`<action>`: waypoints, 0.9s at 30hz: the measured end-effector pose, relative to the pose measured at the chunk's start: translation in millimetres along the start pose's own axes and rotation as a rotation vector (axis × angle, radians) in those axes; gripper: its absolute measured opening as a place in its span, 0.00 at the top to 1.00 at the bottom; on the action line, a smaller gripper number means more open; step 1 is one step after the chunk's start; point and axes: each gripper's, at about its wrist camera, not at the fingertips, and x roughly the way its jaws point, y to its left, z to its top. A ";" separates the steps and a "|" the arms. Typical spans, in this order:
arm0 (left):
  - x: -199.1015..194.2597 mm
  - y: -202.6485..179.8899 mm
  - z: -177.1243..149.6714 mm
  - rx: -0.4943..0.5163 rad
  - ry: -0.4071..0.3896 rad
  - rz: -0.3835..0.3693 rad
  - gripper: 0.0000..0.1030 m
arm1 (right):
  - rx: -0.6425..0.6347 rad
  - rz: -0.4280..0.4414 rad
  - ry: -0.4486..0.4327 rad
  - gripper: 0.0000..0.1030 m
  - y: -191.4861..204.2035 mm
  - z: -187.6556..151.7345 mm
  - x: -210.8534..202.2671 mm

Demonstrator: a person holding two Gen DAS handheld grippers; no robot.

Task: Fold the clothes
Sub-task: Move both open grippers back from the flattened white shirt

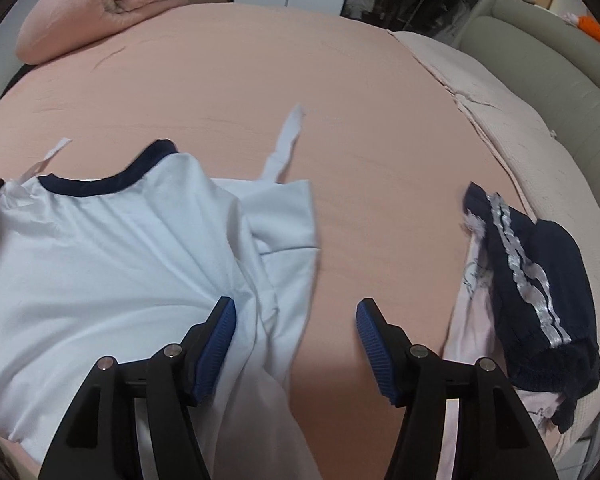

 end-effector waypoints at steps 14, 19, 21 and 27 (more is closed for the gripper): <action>-52.4 23.1 3.6 -0.176 -0.080 -0.094 0.15 | 0.072 0.046 -0.062 0.34 -15.8 -3.8 -20.0; -74.9 25.8 1.2 -0.247 -0.099 -0.139 0.15 | 0.036 0.043 -0.152 0.33 -12.7 2.5 -55.6; -78.3 28.9 3.4 -0.250 -0.103 -0.158 0.15 | 0.000 0.039 -0.187 0.33 -3.7 1.7 -72.5; -100.5 7.2 -7.3 -0.154 -0.111 -0.140 0.15 | -0.104 0.024 -0.256 0.28 26.2 -4.9 -107.3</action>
